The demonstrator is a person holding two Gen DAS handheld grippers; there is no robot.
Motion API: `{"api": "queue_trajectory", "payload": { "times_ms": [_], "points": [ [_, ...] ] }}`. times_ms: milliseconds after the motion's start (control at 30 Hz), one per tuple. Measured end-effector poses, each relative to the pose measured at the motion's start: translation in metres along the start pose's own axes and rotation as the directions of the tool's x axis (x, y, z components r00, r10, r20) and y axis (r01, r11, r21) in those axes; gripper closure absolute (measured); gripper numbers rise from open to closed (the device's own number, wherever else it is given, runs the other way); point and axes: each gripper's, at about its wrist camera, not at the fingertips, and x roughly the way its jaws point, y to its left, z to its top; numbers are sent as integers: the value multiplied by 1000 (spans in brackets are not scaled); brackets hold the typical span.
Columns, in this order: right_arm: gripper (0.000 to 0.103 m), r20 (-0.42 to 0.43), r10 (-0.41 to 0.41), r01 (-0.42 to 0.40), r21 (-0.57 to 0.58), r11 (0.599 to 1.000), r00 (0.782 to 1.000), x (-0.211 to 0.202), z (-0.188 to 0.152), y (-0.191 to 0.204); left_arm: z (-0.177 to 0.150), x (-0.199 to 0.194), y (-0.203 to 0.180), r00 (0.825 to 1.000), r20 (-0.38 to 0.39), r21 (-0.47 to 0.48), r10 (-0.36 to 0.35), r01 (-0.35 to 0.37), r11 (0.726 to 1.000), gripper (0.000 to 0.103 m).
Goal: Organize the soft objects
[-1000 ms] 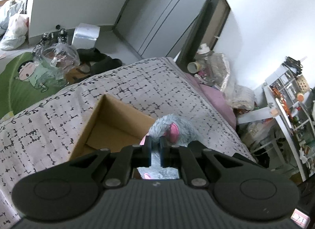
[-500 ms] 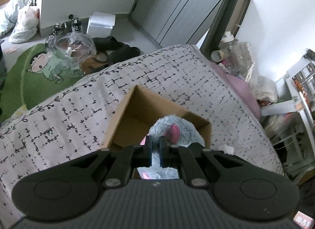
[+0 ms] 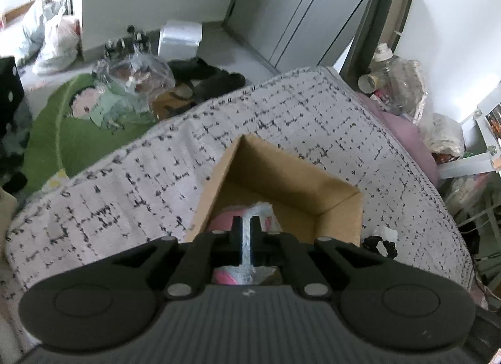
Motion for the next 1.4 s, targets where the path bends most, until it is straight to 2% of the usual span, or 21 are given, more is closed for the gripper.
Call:
{"api": "queue_trajectory", "payload": {
  "times_ms": [200,300,400,467,533,667,833,1400],
  "points": [
    [62,22,14,-14,-4,1000,1000,-19,2,-4,-3,-19,-15,1000,29,42,-5,4,999,99],
    [56,38,16,-15,-17,1000,999,-30,2,-6,-6,-27,-21,999,34,56,-4,2,998,93],
    [50,48,16,-15,-28,1000,999,-42,2,-10,-10,-35,-28,999,43,72,3,-7,997,83],
    [45,61,17,-15,-41,999,998,-50,1,-13,-15,-40,-33,998,55,87,11,-15,996,65],
    [38,75,14,-10,-51,999,997,-57,1,-16,-19,-46,-36,997,72,95,12,-19,995,53],
    [33,101,12,-6,-57,998,995,-72,2,-24,-25,-58,-43,996,89,111,2,-12,994,40],
    [19,141,11,0,-81,997,990,-91,1,-27,-33,-70,-50,995,102,115,-1,-11,993,36],
    [10,233,31,-3,-118,993,972,-149,-1,-44,-62,-109,-72,987,147,155,-60,37,987,36]
  ]
}}
